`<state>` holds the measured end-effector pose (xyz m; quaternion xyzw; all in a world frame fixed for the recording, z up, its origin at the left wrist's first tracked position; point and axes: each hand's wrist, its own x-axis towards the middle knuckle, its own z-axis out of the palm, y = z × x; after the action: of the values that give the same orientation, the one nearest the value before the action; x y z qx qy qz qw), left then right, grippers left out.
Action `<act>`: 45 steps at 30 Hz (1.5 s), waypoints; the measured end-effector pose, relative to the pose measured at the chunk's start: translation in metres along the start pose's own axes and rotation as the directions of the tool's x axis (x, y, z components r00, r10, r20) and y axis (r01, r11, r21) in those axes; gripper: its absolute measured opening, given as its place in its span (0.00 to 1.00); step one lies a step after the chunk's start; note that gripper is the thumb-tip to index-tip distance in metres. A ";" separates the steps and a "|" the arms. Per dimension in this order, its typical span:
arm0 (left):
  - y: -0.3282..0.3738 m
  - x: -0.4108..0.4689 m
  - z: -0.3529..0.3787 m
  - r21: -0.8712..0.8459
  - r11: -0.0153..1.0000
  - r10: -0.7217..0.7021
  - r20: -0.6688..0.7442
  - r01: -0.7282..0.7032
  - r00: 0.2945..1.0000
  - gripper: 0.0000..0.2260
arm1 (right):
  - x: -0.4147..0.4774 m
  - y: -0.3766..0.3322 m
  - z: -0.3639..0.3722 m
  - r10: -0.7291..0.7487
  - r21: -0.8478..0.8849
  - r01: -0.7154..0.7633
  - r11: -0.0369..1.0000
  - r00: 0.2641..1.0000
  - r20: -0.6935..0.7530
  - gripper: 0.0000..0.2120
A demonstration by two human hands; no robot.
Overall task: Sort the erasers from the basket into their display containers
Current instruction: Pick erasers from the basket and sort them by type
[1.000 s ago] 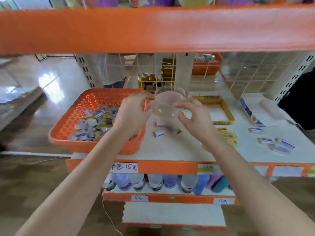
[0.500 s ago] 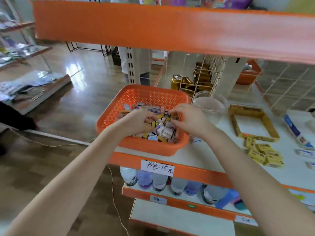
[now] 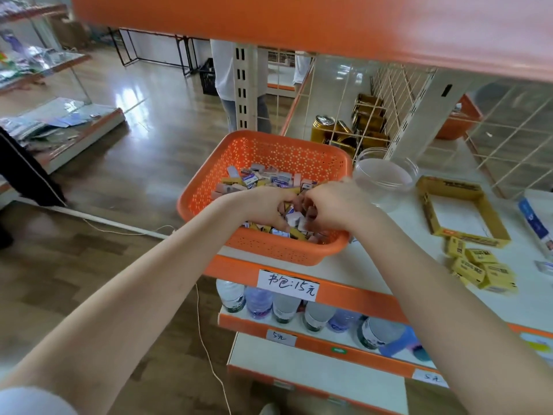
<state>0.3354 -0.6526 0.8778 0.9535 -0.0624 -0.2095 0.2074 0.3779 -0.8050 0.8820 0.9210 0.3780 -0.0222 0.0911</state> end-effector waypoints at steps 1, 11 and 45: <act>0.000 0.000 0.001 0.002 1.000 0.000 -0.015 0.000 1.000 0.24 | -0.001 0.001 0.000 -0.002 0.007 0.002 1.000 1.000 -0.014 0.06; -0.009 0.004 0.010 -0.021 1.000 0.000 -0.238 -0.006 0.971 0.09 | -0.008 0.008 0.007 0.048 0.285 0.014 0.958 0.977 -0.210 0.11; 0.140 0.069 0.022 0.510 0.841 0.236 -0.046 -0.180 0.971 0.15 | -0.106 0.115 0.057 0.316 0.656 -0.291 0.696 0.945 0.084 0.22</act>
<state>0.3837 -0.8019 0.8930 0.9718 -0.2068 -0.1109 -0.0234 0.3848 -0.9689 0.8554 0.9430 0.1899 -0.1227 -0.2442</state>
